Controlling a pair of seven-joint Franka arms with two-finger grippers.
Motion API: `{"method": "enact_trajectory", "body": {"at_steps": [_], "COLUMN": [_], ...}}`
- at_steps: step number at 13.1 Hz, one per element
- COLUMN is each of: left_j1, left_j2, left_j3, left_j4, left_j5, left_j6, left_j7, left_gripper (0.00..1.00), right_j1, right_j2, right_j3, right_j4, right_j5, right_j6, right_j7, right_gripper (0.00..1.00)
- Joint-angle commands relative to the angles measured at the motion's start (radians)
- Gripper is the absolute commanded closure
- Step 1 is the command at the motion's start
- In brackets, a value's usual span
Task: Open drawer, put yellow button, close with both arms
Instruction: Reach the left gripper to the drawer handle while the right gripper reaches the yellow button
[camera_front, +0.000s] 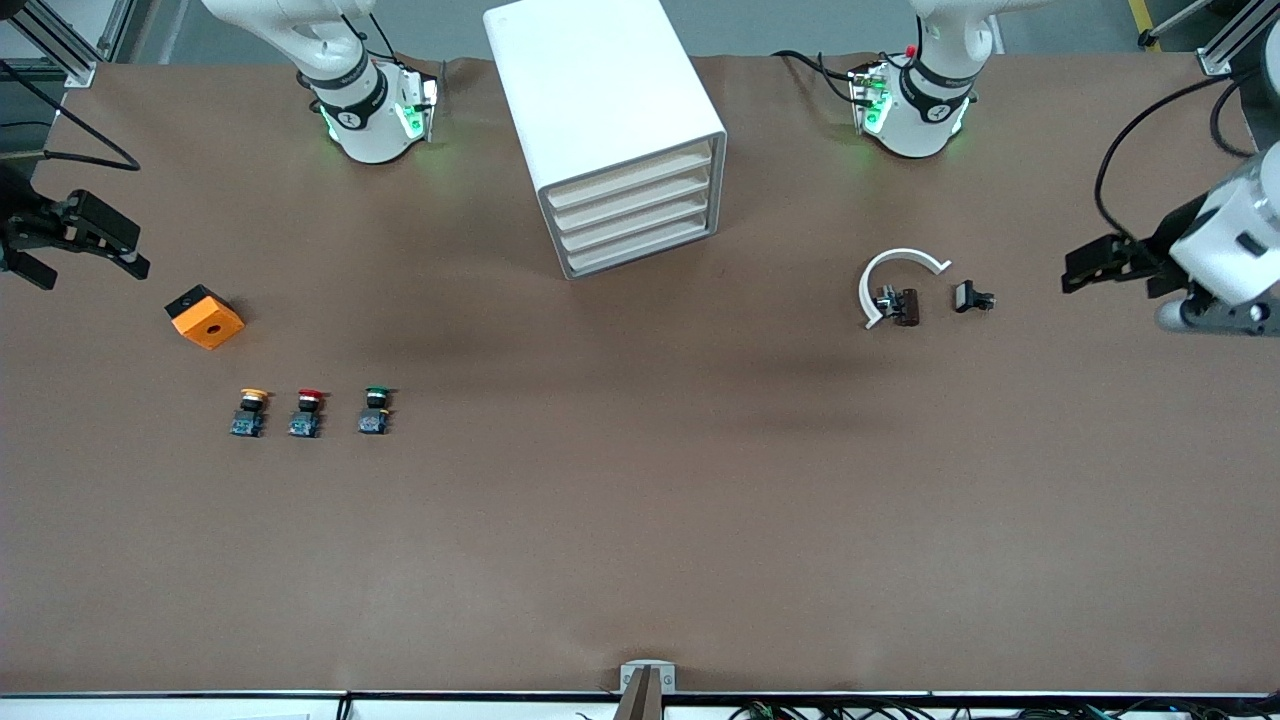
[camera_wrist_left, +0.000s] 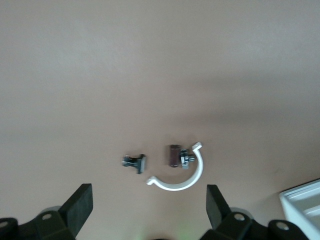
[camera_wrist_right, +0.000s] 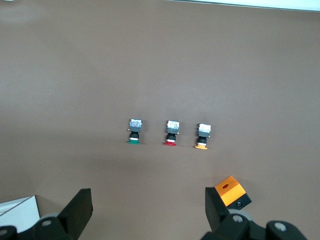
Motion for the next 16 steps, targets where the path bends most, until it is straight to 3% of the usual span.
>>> {"method": "enact_trajectory", "body": {"at_steps": [1, 6, 11, 14, 16], "left_j1": [-0.015, -0.117, -0.251, -0.332, -0.389], "left_j2": [0.081, 0.2, 0.314, 0.372, 0.412], "left_j3": [-0.016, -0.041, -0.041, -0.042, -0.042], "left_j4": [0.038, 0.036, 0.038, 0.067, 0.067], "left_j5": [-0.021, -0.051, -0.053, -0.07, -0.105], "left_j6": [0.013, 0.087, 0.087, 0.078, 0.038], "left_j7": [-0.244, -0.691, -1.079, -1.448, -1.726], "left_gripper": [0.0, 0.0, 0.0, 0.0, 0.0], "right_j1": [-0.009, -0.009, -0.017, 0.004, -0.02], "right_j2": [-0.01, 0.01, 0.119, 0.206, 0.266], "right_j3": [0.005, 0.005, 0.003, 0.006, 0.006], "right_j4": [0.006, 0.001, 0.003, -0.002, -0.007], "right_j5": [0.007, 0.006, 0.0, -0.182, -0.189], "right_j6": [-0.012, -0.012, 0.0, 0.061, 0.087], "right_j7": [0.003, 0.0, -0.003, -0.003, -0.001], "right_gripper": [0.0, 0.0, 0.0, 0.0, 0.0]}}
